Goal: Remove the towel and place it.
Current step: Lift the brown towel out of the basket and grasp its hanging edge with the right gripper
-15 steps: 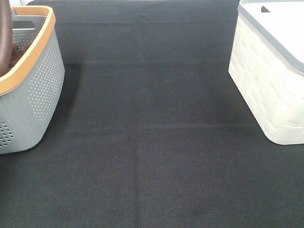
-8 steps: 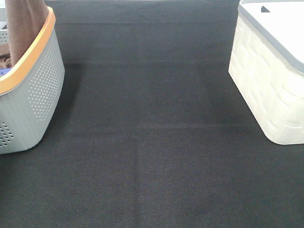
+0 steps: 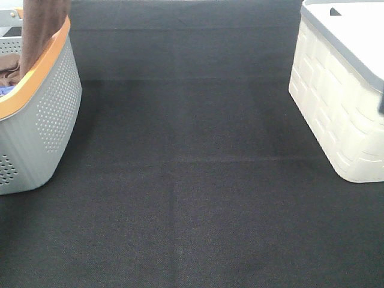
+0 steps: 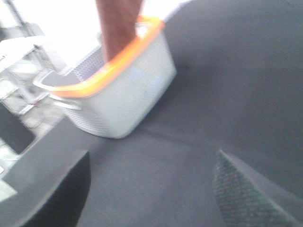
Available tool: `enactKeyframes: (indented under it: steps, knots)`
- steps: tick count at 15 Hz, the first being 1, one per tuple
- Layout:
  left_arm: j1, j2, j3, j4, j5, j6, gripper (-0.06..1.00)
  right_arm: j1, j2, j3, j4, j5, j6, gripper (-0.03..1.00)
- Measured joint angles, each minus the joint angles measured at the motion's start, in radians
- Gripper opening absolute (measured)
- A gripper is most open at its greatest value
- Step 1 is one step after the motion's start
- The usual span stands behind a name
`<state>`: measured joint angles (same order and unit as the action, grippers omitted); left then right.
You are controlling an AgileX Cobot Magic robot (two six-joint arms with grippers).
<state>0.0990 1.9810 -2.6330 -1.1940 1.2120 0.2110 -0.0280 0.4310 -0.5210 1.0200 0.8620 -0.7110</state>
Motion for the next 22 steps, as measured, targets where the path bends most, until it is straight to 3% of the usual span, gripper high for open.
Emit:
enactKeyframes:
  steps: [1, 2, 4, 8, 11, 13, 16, 17, 18, 19, 22]
  knots:
    - [0.000, 0.000, 0.000, 0.000, 0.000, 0.000, 0.00, 0.000, 0.000, 0.000, 0.000, 0.000, 0.000, 0.69]
    - [-0.027, -0.008, -0.002, -0.083, 0.002, 0.062, 0.00, 0.000, 0.054, -0.031, 0.074, -0.002, -0.105, 0.69]
    - [-0.066, -0.010, -0.003, -0.139, 0.004, 0.102, 0.00, 0.000, 0.134, -0.121, 0.103, -0.003, -0.232, 0.69]
    - [-0.153, -0.010, -0.003, -0.142, 0.005, 0.127, 0.00, 0.000, 0.343, -0.324, 0.106, 0.012, -0.325, 0.69]
    - [-0.239, -0.010, -0.003, -0.096, 0.005, 0.226, 0.00, 0.000, 0.462, -0.417, 0.106, 0.027, -0.341, 0.69]
    - [-0.313, -0.010, -0.003, 0.001, 0.005, 0.324, 0.00, 0.000, 0.542, -0.445, 0.142, 0.029, -0.425, 0.69]
    - [-0.400, -0.010, -0.003, 0.158, 0.005, 0.445, 0.00, 0.000, 0.624, -0.445, 0.276, 0.028, -0.685, 0.69]
    - [-0.400, -0.010, -0.003, 0.158, 0.005, 0.445, 0.00, 0.000, 0.624, -0.445, 0.276, 0.028, -0.685, 0.69]
    - [-0.432, -0.010, -0.003, 0.226, 0.005, 0.458, 0.00, 0.000, 0.644, -0.445, 0.315, 0.027, -0.756, 0.69]
    - [-0.484, -0.010, -0.003, 0.376, 0.005, 0.463, 0.00, 0.000, 0.664, -0.445, 0.353, 0.027, -0.832, 0.69]
    - [-0.577, -0.010, 0.009, 0.655, 0.006, 0.464, 0.00, 0.000, 0.683, -0.445, 0.405, 0.027, -0.907, 0.69]
